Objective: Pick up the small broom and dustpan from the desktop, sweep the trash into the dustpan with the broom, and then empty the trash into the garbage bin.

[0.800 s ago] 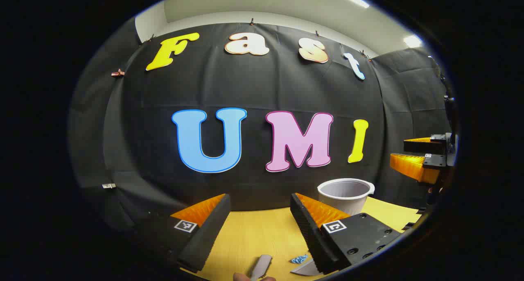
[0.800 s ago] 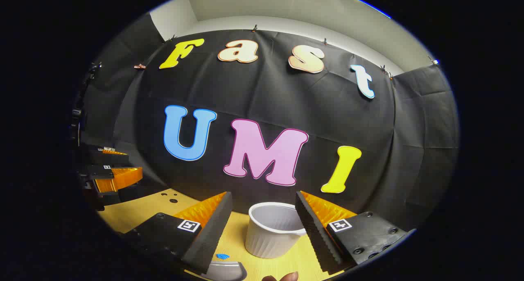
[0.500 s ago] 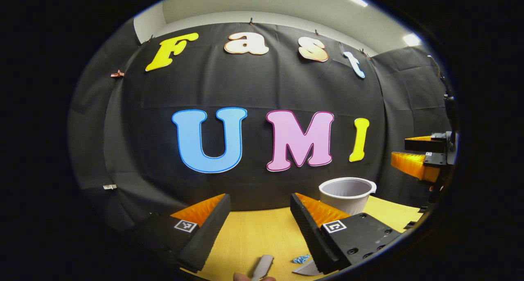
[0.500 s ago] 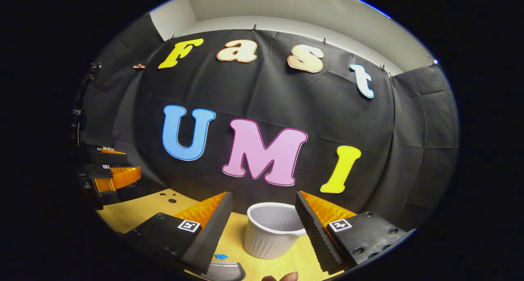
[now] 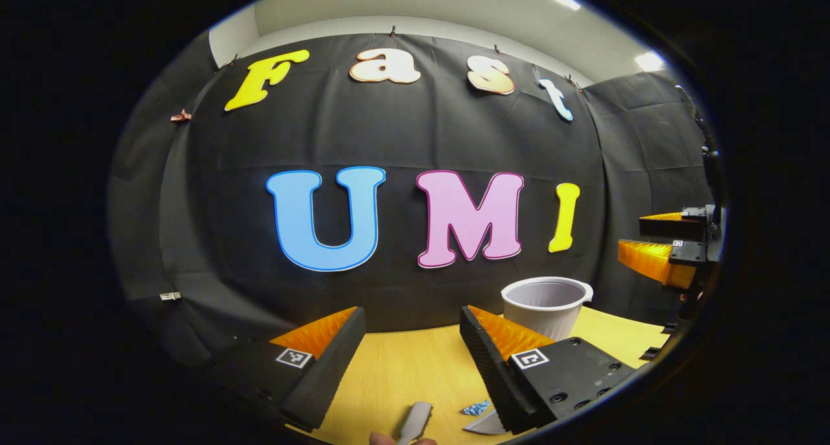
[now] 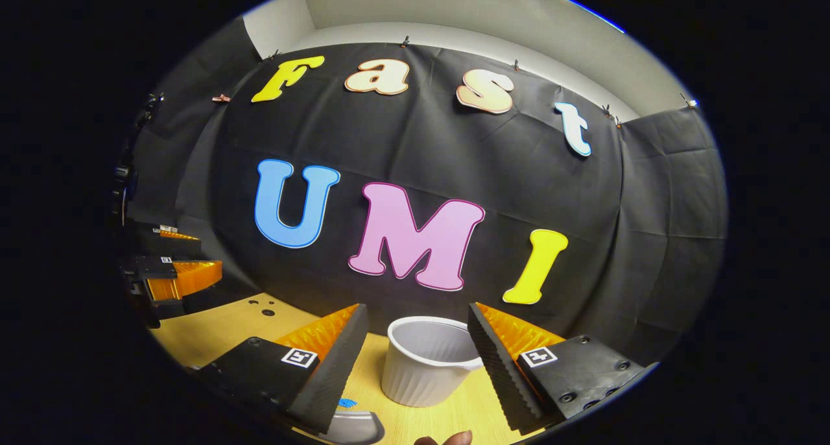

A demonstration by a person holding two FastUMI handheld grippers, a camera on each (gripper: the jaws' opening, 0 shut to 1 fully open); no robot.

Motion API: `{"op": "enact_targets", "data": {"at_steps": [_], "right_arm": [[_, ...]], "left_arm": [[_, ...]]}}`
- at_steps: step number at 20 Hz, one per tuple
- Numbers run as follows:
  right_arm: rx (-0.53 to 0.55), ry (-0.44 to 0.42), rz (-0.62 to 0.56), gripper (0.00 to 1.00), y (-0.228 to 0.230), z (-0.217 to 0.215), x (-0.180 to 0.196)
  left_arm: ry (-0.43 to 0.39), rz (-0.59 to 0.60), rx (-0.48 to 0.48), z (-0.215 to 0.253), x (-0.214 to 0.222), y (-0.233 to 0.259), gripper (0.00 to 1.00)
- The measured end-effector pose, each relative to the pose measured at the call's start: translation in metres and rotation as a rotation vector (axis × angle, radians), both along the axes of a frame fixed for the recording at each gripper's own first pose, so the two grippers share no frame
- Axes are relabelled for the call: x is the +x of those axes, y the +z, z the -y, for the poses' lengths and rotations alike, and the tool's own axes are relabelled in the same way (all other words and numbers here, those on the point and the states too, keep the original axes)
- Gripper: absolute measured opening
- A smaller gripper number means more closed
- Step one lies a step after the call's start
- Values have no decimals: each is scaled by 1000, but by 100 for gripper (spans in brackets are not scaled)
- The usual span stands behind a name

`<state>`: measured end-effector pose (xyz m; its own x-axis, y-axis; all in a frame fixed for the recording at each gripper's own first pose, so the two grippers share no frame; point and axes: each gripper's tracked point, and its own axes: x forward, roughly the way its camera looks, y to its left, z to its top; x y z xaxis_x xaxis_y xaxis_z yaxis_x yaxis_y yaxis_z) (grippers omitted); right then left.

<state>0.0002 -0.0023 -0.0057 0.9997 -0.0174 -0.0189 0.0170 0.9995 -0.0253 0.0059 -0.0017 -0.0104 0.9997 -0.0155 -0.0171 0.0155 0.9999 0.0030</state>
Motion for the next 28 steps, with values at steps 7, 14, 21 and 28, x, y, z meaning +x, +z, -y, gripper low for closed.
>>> {"op": "enact_targets", "data": {"at_steps": [7,14,21,28], "right_arm": [[3,63,-133,97,-36,-15,-1],[28,252,-766,97,-180,-42,-50],[123,407,-1343,99,-330,-87,-146],[-68,419,-1437,94,-399,-97,-151]], "left_arm": [[-36,-136,24,-1,6,-43,95],[-178,-744,9,14,-26,-202,98],[-244,-1126,91,7,-85,-312,97],[-194,-1153,121,-10,-76,-333,95]]}}
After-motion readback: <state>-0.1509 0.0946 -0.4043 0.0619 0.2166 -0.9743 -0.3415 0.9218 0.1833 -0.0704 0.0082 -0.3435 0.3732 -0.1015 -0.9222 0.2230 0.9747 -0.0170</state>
